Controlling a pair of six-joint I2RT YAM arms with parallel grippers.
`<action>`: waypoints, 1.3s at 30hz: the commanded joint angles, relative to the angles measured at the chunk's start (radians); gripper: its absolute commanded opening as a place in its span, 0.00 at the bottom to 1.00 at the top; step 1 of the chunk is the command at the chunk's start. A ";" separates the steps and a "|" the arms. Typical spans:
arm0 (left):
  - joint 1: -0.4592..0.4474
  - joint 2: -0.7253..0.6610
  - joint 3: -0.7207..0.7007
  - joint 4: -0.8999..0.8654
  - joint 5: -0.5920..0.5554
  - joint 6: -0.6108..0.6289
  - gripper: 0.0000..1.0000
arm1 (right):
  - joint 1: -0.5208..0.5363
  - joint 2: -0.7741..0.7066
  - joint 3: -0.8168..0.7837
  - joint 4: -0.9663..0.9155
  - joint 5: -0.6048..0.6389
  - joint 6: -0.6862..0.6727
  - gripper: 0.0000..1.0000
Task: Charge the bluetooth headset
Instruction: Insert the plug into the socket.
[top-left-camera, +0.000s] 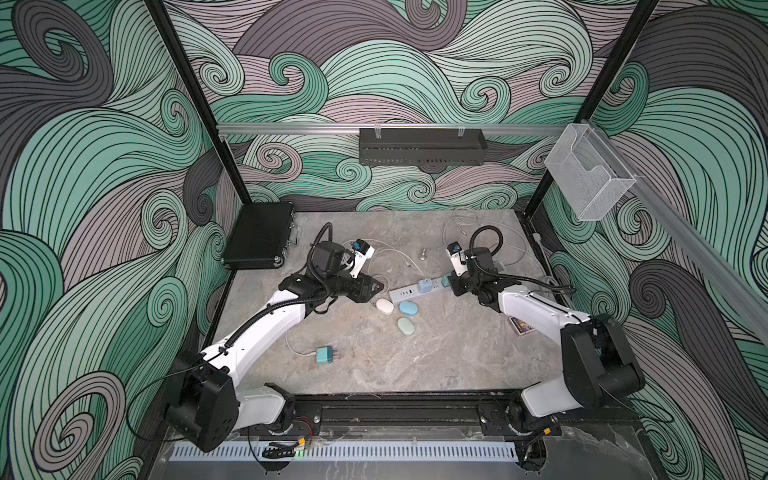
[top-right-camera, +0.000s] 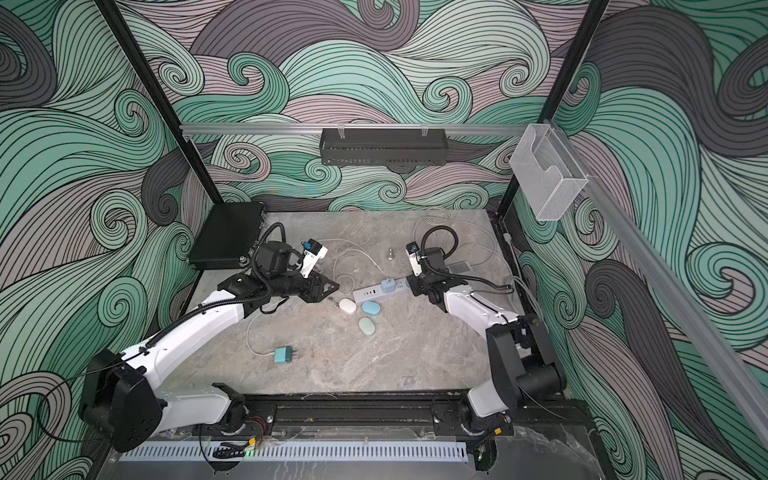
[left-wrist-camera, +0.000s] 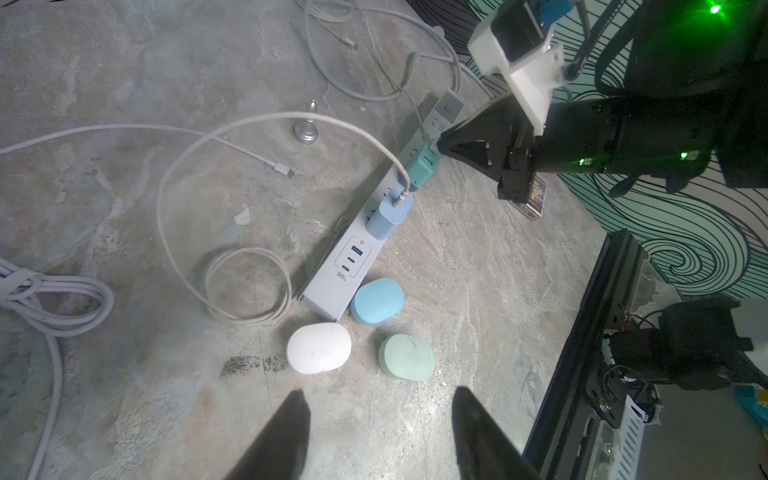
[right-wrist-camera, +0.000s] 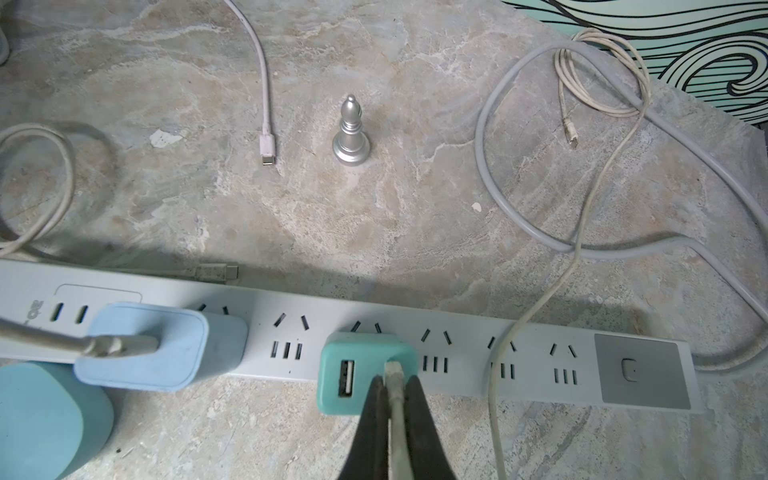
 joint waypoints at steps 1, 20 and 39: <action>-0.005 0.001 0.045 -0.011 0.012 0.014 0.55 | -0.026 0.103 -0.059 -0.337 0.086 -0.047 0.00; -0.005 -0.027 0.044 -0.035 -0.005 0.023 0.55 | -0.029 0.044 -0.043 -0.314 0.030 0.025 0.00; -0.006 -0.071 0.041 -0.064 -0.071 0.005 0.55 | -0.030 -0.115 0.098 -0.377 -0.159 0.211 0.51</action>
